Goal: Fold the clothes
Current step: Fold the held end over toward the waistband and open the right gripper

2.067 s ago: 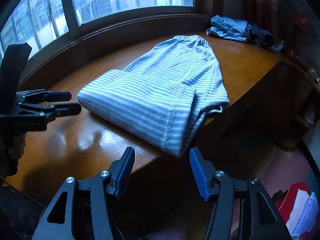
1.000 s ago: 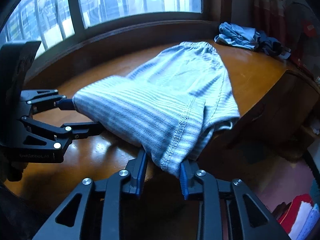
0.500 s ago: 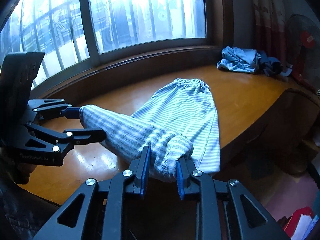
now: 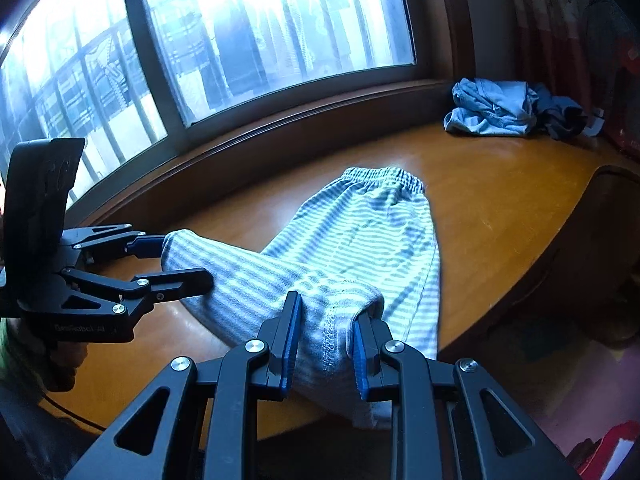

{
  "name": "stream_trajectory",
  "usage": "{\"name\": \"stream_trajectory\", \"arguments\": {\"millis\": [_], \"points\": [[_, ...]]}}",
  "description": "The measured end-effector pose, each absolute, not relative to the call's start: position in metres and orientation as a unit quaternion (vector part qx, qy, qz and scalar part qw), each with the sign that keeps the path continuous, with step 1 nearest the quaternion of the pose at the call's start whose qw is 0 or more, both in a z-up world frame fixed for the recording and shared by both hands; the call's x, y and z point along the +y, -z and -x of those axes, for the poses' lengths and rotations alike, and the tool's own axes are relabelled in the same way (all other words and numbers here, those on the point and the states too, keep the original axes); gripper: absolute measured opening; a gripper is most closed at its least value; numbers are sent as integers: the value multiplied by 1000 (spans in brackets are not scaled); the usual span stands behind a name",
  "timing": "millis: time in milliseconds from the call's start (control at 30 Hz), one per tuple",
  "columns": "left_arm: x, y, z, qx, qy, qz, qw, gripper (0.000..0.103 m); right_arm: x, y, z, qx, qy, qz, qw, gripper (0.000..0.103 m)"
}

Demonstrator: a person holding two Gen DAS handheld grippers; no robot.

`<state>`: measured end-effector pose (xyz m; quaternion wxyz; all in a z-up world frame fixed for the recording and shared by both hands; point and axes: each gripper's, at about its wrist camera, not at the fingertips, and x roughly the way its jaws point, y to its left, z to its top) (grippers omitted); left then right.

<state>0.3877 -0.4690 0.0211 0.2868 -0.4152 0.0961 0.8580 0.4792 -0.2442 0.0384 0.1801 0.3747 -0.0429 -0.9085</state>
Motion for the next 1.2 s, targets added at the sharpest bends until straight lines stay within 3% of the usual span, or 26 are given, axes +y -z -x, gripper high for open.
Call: {"name": "stream_trajectory", "arguments": {"millis": [733,833,900,1100,1200], "points": [[-445,34,-299,112,-841,460,263,56,-229,23,-397,-86,879,-443,156,24],[-448,39,-296,97,-842,463,261,60,-228,27,-394,-92,877,-445,157,25],[-449,39,-297,99,-845,459,257,64,-227,28,-393,-93,876,-446,159,25],[-454,18,-305,106,-855,445,245,64,-227,9,-399,-83,878,-442,162,26],[-462,0,-312,99,-866,429,237,63,-226,-3,-406,-68,884,-435,158,34]]}}
